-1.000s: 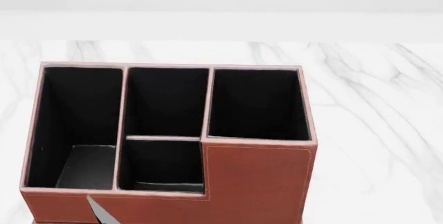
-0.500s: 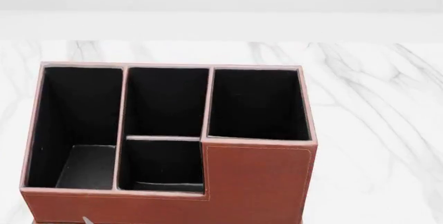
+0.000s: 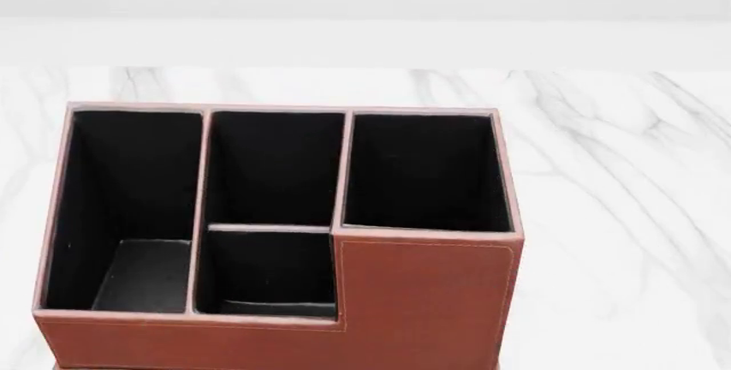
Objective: Pick up the yellow and white mug and place it to the right of the caddy.
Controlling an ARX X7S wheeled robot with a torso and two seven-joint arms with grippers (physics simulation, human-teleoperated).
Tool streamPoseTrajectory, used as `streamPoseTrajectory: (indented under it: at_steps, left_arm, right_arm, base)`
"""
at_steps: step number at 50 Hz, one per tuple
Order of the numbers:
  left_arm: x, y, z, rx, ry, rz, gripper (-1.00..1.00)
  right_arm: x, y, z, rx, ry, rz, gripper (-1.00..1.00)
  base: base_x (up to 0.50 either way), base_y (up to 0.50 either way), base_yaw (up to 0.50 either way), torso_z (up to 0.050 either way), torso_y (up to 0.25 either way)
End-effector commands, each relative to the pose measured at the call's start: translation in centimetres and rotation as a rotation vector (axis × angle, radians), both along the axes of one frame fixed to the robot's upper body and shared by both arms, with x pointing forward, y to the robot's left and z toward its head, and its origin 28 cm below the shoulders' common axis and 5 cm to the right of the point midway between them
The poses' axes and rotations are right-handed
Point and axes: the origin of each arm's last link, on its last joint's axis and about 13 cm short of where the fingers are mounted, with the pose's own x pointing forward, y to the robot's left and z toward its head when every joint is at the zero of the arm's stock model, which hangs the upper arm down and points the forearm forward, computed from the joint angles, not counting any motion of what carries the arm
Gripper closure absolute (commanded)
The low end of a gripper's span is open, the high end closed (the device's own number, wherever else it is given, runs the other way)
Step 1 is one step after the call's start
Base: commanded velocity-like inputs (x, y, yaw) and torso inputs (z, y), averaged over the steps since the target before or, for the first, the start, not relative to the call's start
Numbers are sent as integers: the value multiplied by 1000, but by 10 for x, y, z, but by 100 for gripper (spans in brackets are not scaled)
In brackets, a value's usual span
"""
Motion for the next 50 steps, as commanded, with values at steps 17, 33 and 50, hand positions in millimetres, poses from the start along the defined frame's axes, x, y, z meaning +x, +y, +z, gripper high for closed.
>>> streamPoseTrajectory:
  at_steps: [17, 33, 50]
  left_arm:
    - [-1, 1, 1, 0, -1, 0, -100]
    - [0, 0, 1, 2, -1, -1, -100]
    - [0, 0, 0, 0, 3, -2, -100]
  right_arm:
    - [-2, 7, -19, -29, 96, 32, -100]
    - [-1, 11, -32, -63, 85, 55, -100]
    - [5, 13, -45, -72, 136, 48, -100]
  base:
    - [0, 0, 0, 0, 0]
    - [0, 0, 0, 0, 0]
    - [0, 0, 0, 0, 0]
